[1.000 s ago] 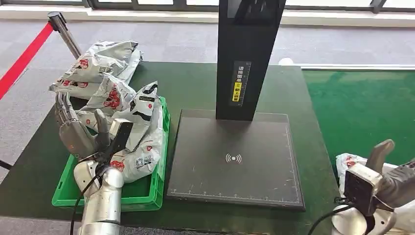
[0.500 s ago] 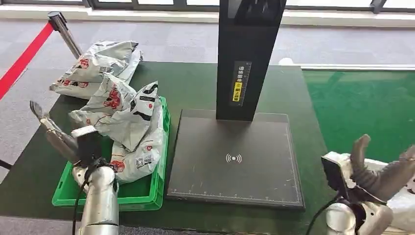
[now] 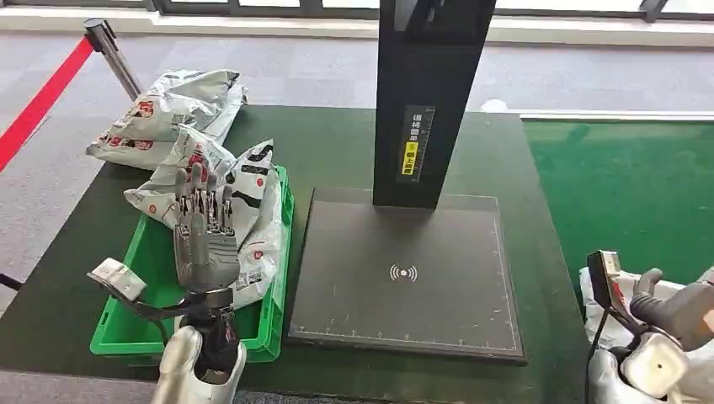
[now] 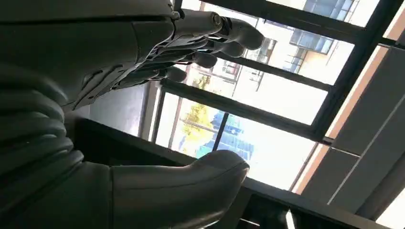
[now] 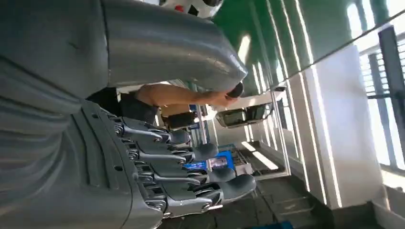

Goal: Moved the parcel from conveyor to table for the left to box.

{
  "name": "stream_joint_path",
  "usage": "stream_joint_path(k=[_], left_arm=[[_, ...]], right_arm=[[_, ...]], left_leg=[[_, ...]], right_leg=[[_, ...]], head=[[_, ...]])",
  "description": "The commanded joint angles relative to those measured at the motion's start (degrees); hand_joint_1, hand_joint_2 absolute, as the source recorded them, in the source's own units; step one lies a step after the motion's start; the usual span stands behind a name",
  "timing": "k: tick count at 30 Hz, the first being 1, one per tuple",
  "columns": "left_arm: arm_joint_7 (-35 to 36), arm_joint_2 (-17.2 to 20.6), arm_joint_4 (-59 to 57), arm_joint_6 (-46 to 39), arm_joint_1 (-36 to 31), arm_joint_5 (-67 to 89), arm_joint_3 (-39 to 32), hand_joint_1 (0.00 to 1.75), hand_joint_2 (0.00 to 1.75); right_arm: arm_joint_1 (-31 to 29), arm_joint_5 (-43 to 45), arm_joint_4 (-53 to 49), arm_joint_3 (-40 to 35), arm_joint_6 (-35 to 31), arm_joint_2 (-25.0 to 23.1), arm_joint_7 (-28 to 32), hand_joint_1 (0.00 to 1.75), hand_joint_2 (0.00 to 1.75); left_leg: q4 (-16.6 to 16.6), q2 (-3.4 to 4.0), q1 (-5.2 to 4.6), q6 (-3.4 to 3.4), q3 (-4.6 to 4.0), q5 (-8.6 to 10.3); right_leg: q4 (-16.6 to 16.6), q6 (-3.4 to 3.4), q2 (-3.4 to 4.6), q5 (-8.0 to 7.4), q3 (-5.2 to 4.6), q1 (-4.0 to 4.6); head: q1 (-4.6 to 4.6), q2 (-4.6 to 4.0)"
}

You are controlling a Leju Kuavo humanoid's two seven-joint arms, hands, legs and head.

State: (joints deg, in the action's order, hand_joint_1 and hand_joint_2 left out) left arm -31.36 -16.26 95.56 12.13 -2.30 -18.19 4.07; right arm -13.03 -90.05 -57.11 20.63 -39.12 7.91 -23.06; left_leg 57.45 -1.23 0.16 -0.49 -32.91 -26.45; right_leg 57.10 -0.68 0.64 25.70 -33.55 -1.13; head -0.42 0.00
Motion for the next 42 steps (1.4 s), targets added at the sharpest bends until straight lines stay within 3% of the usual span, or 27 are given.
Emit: stream_joint_path(k=[1,3,6,8,10,13,17,21,22,23,33,36,38,42], left_arm=[[0.7,2.7,0.2,1.4,0.6,-0.6,2.5,0.0,1.75],[0.9,2.7,0.2,2.0,0.5,-0.5,2.5,0.0,1.75],[2.9,2.3,-0.6,6.6,0.3,-5.8,1.9,0.0,1.75],[3.4,2.1,-0.7,7.5,0.2,-6.5,1.7,0.0,1.75],[3.4,2.1,-0.7,7.6,0.2,-6.5,1.7,0.0,1.75],[5.1,2.1,-1.3,9.9,-0.2,-8.7,1.8,0.0,1.75],[6.0,1.7,-1.8,11.4,-0.4,-10.0,2.0,0.0,1.75],[6.0,1.5,-2.4,11.8,-0.9,-10.1,2.4,0.0,1.75],[6.1,1.4,-2.5,11.9,-1.0,-10.5,2.4,0.0,1.75],[6.2,1.4,-2.5,11.9,-1.0,-10.6,2.4,0.0,1.75],[6.0,1.6,-2.8,10.4,-1.1,-8.7,2.4,0.0,1.75],[5.9,1.5,-2.6,10.3,-0.9,-8.7,2.1,0.0,1.75],[5.7,1.2,-1.4,10.1,0.0,-8.7,1.6,0.0,1.75],[5.8,1.2,-0.5,10.1,0.5,-8.7,1.4,0.0,1.75]], right_arm=[[-4.9,0.1,12.7,-0.4,1.4,2.7,-0.8,0.0,1.75],[-5.7,0.1,14.6,1.1,2.9,2.9,-2.0,0.0,1.75],[-8.3,2.1,17.1,9.9,4.7,0.3,2.4,0.0,1.75],[-9.3,1.4,18.8,13.6,7.6,-0.3,2.1,0.0,1.75],[-9.3,1.0,18.9,14.0,8.0,-0.3,2.4,0.0,1.75],[-11.7,0.8,24.6,20.3,18.4,0.3,3.1,0.0,1.75],[-12.3,0.1,30.1,22.5,25.8,1.9,1.5,0.0,1.75],[-11.4,0.4,30.6,23.5,27.1,2.4,1.5,0.0,1.75],[-11.4,0.3,30.5,24.2,27.5,2.3,1.6,1.13,1.75],[-11.4,0.6,30.5,24.8,28.5,2.4,2.1,1.75,1.75],[-11.5,1.6,29.4,26.0,28.3,1.9,4.9,1.75,1.75],[-11.7,1.7,27.9,25.8,25.5,1.0,5.7,1.75,1.75],[-12.0,3.8,24.3,25.8,19.2,-0.9,10.5,1.75,1.75],[-12.1,3.9,22.7,25.1,20.4,-1.6,10.1,1.75,1.75]], left_leg=[[-0.1,0.18,0.05,-0.05,0.16,0.0],[-0.1,0.26,0.05,-0.05,0.13,0.01],[-0.1,0.19,0.07,-0.04,0.1,0.03],[-0.1,0.21,0.08,-0.04,0.13,0.04],[-0.1,0.15,0.06,-0.05,0.09,0.04],[-0.1,0.2,0.1,-0.04,0.12,0.04],[-0.1,0.1,0.09,-0.03,0.13,0.04],[-0.1,0.07,0.1,-0.03,0.13,0.04],[0.0,0.06,0.07,-0.02,0.1,0.03],[-0.1,0.09,0.1,-0.02,0.14,0.04],[-0.1,0.18,0.13,0.0,0.14,0.06],[-0.1,0.22,0.11,-0.02,0.15,0.07],[0.0,0.32,0.1,-0.02,0.13,0.04],[0.0,0.42,0.09,-0.03,0.1,0.02]], right_leg=[[-0.1,0.07,0.04,-0.04,0.15,0.1],[-0.1,0.06,0.1,-0.05,0.13,0.13],[-0.1,0.05,0.04,-0.04,0.1,0.11],[-0.1,0.06,0.05,-0.06,0.13,0.1],[0.0,0.04,0.04,-0.02,0.08,0.02],[-0.1,0.07,0.04,-0.05,0.13,0.04],[-0.1,0.05,-0.03,-0.02,0.16,0.01],[-0.1,0.07,-0.05,-0.01,0.16,0.02],[-0.1,0.05,-0.03,0.0,0.1,-0.02],[-0.1,0.08,-0.06,-0.01,0.16,0.02],[-0.2,0.06,-0.03,-0.07,0.19,0.07],[-0.2,0.02,0.08,-0.11,0.16,0.04],[-0.1,0.02,0.21,-0.11,0.11,0.03],[-0.1,0.02,0.32,-0.13,0.07,0.01]], head=[[-0.02,0.0],[-0.02,0.0],[-0.02,0.0],[0.0,0.0],[-0.02,0.0],[0.0,0.0],[0.0,0.0],[-0.02,0.0],[-0.02,0.0],[-0.02,0.0],[0.0,0.0],[-0.02,0.0],[0.0,0.0],[-0.02,0.0]])
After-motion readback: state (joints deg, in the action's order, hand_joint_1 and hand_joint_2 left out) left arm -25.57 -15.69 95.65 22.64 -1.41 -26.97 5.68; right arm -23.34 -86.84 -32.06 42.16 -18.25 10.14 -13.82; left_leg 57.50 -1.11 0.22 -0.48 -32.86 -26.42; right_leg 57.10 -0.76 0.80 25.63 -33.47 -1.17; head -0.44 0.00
